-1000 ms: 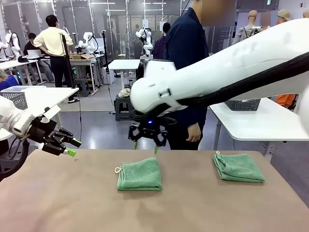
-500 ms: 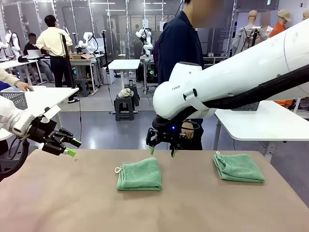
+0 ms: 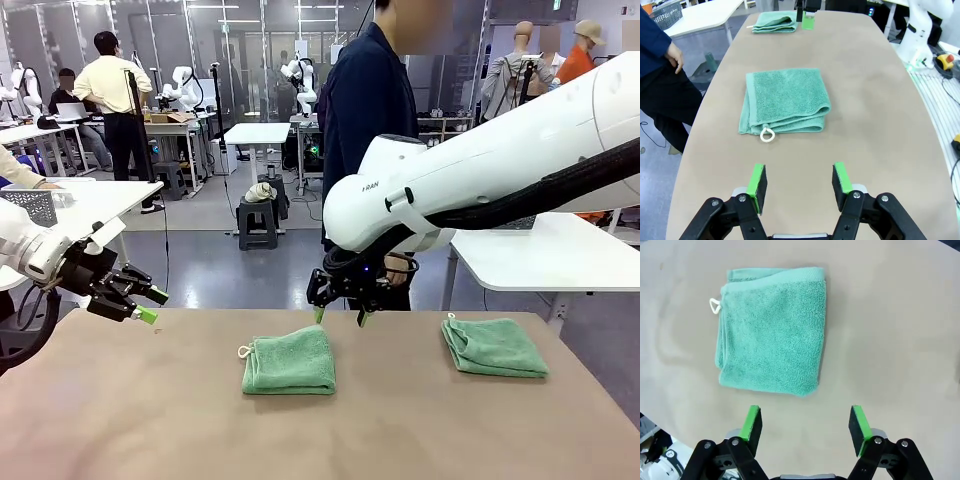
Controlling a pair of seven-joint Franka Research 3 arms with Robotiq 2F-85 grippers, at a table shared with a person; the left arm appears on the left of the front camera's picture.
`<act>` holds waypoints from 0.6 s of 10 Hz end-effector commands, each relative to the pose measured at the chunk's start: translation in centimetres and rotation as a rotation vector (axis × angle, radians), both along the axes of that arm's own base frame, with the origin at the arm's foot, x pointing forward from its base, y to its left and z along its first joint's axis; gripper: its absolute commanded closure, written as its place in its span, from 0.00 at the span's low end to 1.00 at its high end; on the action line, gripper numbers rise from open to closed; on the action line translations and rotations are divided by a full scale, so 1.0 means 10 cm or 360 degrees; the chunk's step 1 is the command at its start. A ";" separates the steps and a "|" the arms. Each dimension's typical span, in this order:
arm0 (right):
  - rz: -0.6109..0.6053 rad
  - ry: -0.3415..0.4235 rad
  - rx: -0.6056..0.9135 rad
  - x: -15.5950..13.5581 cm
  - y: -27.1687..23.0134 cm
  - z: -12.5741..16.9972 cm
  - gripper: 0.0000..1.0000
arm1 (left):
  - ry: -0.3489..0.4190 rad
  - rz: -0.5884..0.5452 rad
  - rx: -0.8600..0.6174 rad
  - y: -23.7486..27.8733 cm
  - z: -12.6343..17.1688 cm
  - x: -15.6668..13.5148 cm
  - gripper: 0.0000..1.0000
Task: Fold the towels and place them in the basket.
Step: When a person lays out a Towel with hook on the table, fold it in half twice, then stack the folded Towel with hook on the right side of the table.
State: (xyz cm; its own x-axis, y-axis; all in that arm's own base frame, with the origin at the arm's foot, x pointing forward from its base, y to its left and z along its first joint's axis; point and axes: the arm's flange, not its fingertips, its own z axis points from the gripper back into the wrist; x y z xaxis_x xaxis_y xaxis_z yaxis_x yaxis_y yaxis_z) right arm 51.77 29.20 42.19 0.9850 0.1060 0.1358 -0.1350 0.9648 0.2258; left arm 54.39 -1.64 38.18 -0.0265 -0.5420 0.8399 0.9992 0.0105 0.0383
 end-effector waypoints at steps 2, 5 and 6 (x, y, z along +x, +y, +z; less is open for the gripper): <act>-0.0028 0.0007 -0.0023 -0.01 0.02 0.01 0.13 | -0.0007 -0.0001 -0.0001 0.00 0.02 0.00 0.32; -0.0028 0.0007 -0.0023 -0.01 0.02 0.01 0.13 | -0.0007 -0.0001 -0.0001 0.00 0.02 0.00 0.32; -0.0028 0.0007 -0.0023 -0.01 0.02 0.01 0.13 | -0.0007 -0.0001 -0.0001 0.00 0.02 0.00 0.32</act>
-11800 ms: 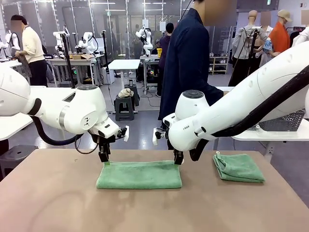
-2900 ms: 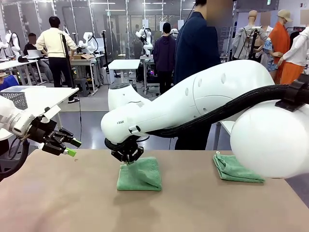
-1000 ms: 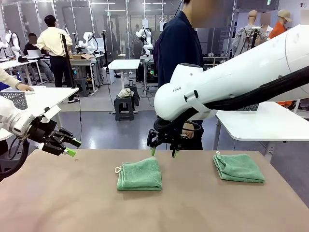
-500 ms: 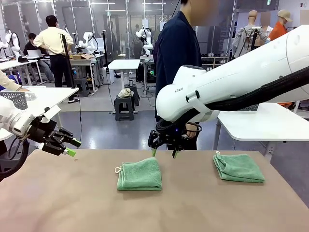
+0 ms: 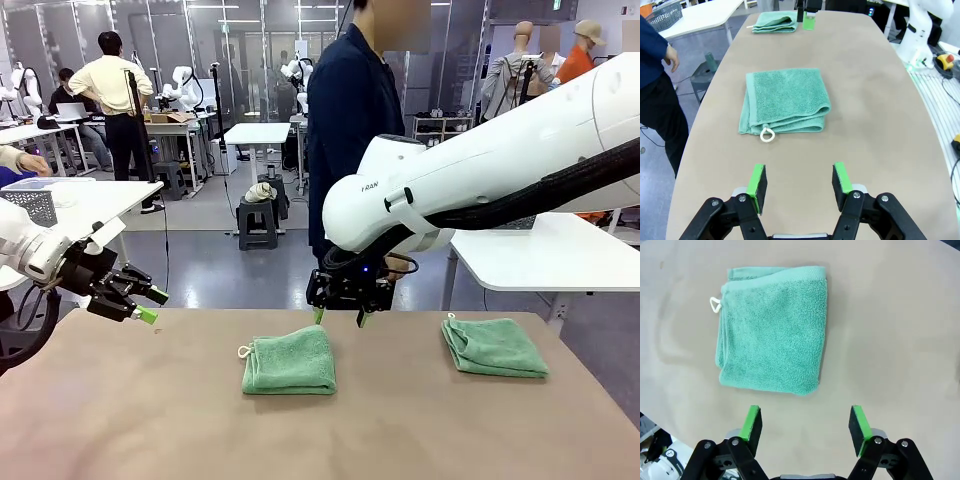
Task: Fold the towels and place them in the basket.
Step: Stack the folded Towel with hook on the right side of the table.
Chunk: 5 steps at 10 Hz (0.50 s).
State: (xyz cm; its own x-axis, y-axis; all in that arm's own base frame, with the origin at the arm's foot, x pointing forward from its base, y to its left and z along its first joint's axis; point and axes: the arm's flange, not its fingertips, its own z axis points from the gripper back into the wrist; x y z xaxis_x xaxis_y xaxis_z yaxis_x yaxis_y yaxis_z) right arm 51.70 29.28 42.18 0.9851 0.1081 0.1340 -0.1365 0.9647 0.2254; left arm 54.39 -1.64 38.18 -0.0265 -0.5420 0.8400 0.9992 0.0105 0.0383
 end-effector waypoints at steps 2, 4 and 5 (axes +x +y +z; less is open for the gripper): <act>-0.0031 0.0004 -0.0022 0.00 0.01 0.01 0.13 | -0.0007 -0.0001 -0.0001 0.00 0.02 0.00 0.32; 0.0000 0.0000 0.0000 0.00 0.00 0.00 0.12 | -0.0007 -0.0001 -0.0001 0.00 0.02 0.00 0.32; -0.0004 0.0052 0.0056 0.01 0.04 -0.13 0.12 | -0.0007 -0.0001 -0.0001 0.00 0.02 0.00 0.32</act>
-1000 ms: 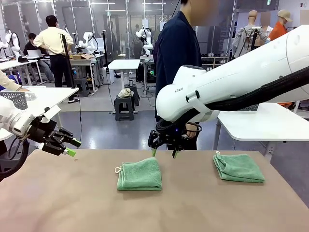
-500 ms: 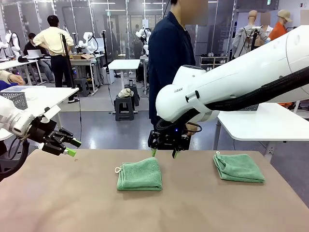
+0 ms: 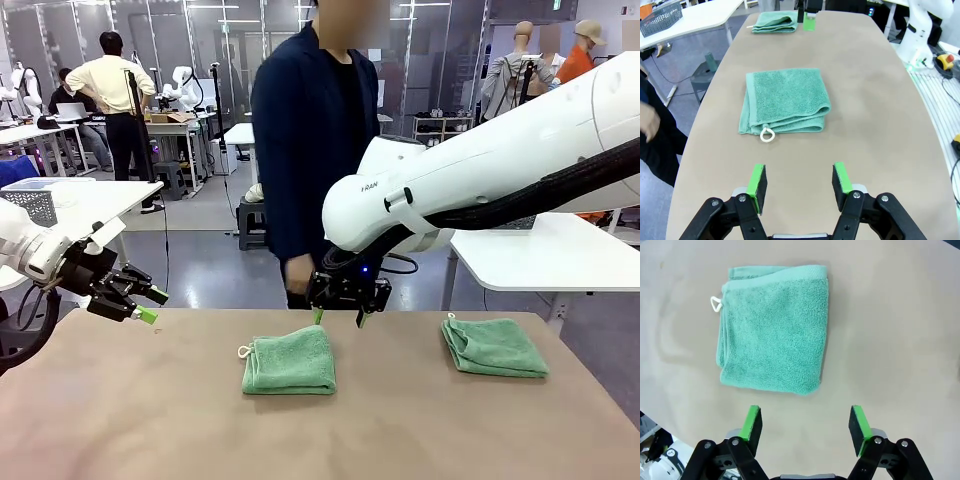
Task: Fold the towels and place them in the basket.
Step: Stack the folded Towel with hook on the right side of the table.
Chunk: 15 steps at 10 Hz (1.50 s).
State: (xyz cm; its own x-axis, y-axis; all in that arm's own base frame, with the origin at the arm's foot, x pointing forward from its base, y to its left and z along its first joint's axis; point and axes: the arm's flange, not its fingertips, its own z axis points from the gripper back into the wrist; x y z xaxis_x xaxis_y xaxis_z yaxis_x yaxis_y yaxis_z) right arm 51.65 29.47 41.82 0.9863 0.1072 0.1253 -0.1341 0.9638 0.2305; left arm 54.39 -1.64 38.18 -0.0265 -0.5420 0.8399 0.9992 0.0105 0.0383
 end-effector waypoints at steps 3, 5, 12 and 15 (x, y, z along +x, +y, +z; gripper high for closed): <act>-0.0017 0.0008 0.0122 0.05 0.06 -0.50 0.12 | -0.0007 -0.0001 -0.0001 0.00 0.02 0.00 0.32; -0.0087 -0.0046 0.0126 0.08 0.05 -0.66 0.12 | -0.0007 -0.0001 -0.0001 0.00 0.02 0.00 0.32; -0.0201 -0.0129 0.0143 0.39 -0.03 -1.12 0.12 | -0.0007 -0.0001 -0.0001 0.00 0.02 0.00 0.32; -0.0213 -0.0147 0.0148 0.47 0.00 -1.17 0.12 | -0.0007 -0.0001 -0.0001 0.00 0.02 0.00 0.32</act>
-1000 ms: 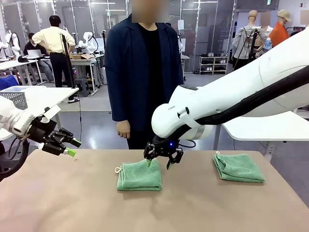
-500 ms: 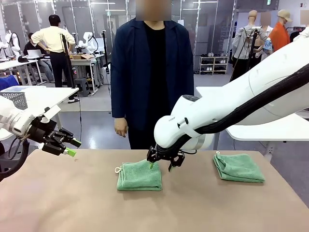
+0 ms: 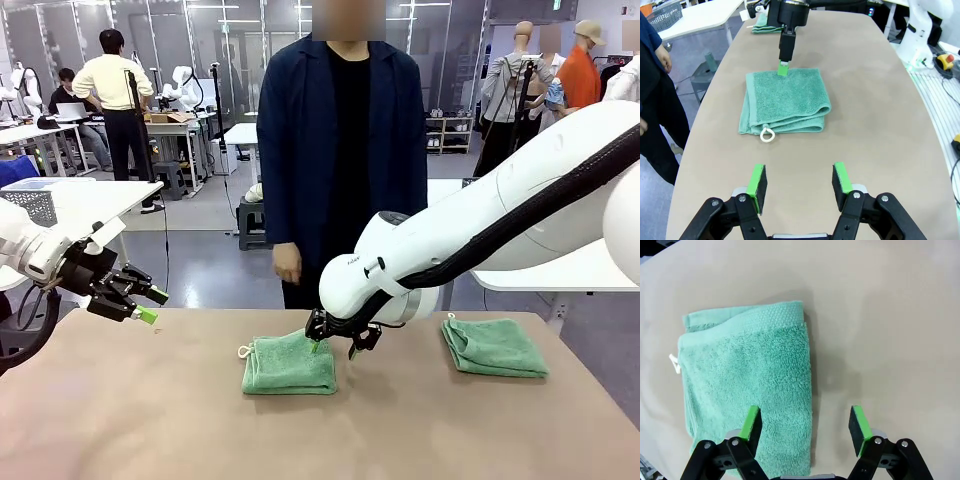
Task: Fold the towels and place them in the basket.
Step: Stack the folded Towel with hook on the right side of the table.
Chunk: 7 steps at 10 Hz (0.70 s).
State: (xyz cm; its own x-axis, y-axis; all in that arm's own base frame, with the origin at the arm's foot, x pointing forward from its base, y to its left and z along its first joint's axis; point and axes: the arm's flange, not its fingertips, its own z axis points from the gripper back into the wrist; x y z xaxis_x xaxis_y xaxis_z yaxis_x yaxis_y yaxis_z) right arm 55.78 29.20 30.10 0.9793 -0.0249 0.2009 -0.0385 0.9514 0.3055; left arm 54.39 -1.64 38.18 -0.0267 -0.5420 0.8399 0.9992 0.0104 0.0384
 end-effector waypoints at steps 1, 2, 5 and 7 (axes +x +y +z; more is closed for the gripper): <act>-0.0029 -0.0029 0.0010 0.07 0.05 -0.02 0.12 | -0.0007 -0.0001 -0.0001 0.00 0.02 0.00 0.32; -0.0024 -0.0021 0.0017 0.09 0.07 -0.03 0.12 | -0.0007 -0.0001 -0.0001 0.00 0.02 0.00 0.32; -0.0024 -0.0011 0.0033 0.11 0.10 -0.08 0.12 | -0.0007 -0.0001 -0.0001 0.00 0.02 0.00 0.32; -0.0021 0.0000 0.0041 0.11 0.10 -0.10 0.32 | -0.0007 -0.0001 -0.0001 0.00 0.02 0.00 0.32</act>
State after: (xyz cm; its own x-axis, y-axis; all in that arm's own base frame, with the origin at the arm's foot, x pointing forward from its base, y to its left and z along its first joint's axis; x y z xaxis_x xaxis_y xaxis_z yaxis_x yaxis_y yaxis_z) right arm 56.60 29.92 29.26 0.9802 -0.0248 0.1964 -0.0389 0.9486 0.3139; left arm 54.39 -1.64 38.18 -0.0267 -0.5420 0.8400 0.9992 0.0103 0.0384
